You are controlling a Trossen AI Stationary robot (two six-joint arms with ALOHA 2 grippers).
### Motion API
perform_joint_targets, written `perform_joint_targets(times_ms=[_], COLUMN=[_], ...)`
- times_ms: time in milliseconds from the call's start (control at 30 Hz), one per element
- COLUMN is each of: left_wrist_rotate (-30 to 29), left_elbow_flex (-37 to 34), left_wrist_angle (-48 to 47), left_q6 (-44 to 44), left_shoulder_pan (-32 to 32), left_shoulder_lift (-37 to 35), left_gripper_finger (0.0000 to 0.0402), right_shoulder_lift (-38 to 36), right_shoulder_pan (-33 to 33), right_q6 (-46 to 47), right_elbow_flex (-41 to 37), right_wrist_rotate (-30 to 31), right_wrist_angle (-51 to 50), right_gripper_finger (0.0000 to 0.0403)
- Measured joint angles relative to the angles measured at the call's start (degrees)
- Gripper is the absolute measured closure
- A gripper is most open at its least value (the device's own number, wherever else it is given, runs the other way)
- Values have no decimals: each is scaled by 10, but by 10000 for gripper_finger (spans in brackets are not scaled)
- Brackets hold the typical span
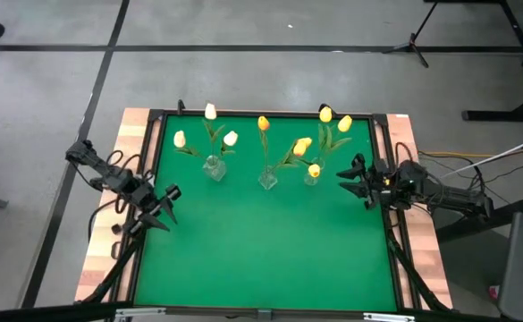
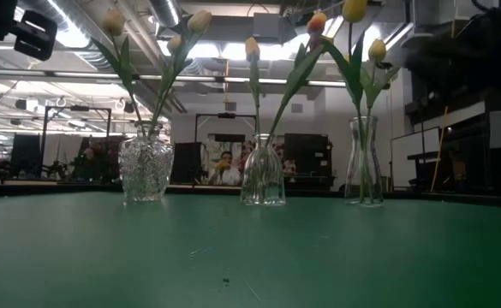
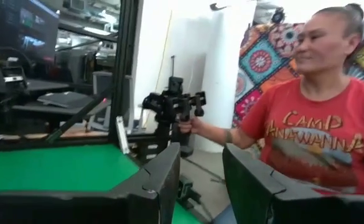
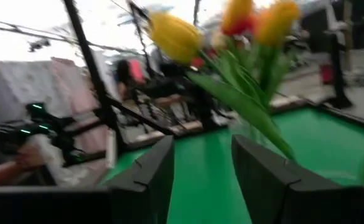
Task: Sort flowers into vase by color
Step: Return to Home Position
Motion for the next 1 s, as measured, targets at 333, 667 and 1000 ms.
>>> perform_joint_targets(times_ms=[333, 667, 1000], left_wrist_rotate=[-79, -76, -46], left_elbow_flex=[0, 0, 0], left_wrist_angle=[-13, -7, -2], left_q6=[64, 90, 106], left_shoulder_pan=[1, 1, 1], left_shoulder_lift=[0, 0, 0], left_gripper_finger=[282, 282, 282], right_shoulder_lift=[0, 6, 7], right_shoulder_pan=[0, 63, 192], right_q6=[-25, -27, -74], right_elbow_flex=[0, -1, -1], right_wrist_rotate=[31, -12, 69], right_wrist_angle=[-73, -67, -78], right_gripper_finger=[242, 242, 242])
